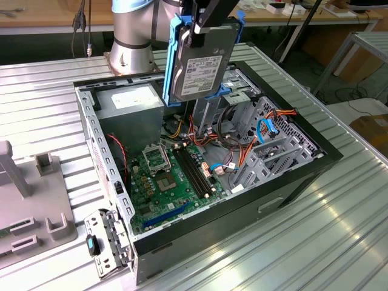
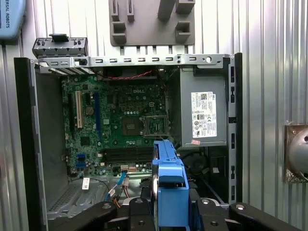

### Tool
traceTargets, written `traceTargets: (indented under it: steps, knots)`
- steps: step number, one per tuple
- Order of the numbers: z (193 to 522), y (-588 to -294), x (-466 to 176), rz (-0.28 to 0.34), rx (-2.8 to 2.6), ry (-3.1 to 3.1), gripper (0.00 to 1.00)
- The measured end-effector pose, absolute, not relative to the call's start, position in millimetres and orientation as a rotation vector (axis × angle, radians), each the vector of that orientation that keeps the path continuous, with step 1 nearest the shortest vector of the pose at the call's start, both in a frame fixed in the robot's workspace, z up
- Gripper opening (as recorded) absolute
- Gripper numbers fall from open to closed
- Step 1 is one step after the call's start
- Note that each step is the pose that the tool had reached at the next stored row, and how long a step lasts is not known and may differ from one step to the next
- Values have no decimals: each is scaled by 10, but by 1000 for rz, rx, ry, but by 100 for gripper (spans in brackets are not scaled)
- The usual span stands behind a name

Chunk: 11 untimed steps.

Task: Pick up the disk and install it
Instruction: 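Pick up the disk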

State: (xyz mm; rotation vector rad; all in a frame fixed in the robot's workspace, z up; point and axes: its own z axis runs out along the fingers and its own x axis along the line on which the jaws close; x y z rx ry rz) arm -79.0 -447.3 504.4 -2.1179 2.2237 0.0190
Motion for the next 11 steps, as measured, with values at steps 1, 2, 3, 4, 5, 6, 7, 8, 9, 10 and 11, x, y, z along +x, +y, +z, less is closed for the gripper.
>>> traceTargets:
  steps: [1,2,3,4,5,6,7,8,9,10,11]
  knots:
    - [5045,-4474,-785,19,-2118,2224,37]
    - [5045,-4473,-776,19,-2118,2224,37]
    - [5044,-4473,-765,19,-2118,2224,37]
    - [5044,-4473,-752,19,-2118,2224,37]
    - [5044,-4473,-730,19,-2118,2224,37]
    - [5044,-4473,-713,19,-2118,2224,37]
    - [5044,-4473,-697,19,-2118,2224,37]
    - [5043,-4473,-665,19,-2118,2224,37]
    - [5043,-4473,-622,19,-2118,2224,37]
    - [5043,-4473,-603,19,-2118,2224,37]
    - [5043,-4473,-584,19,-2118,2224,37]
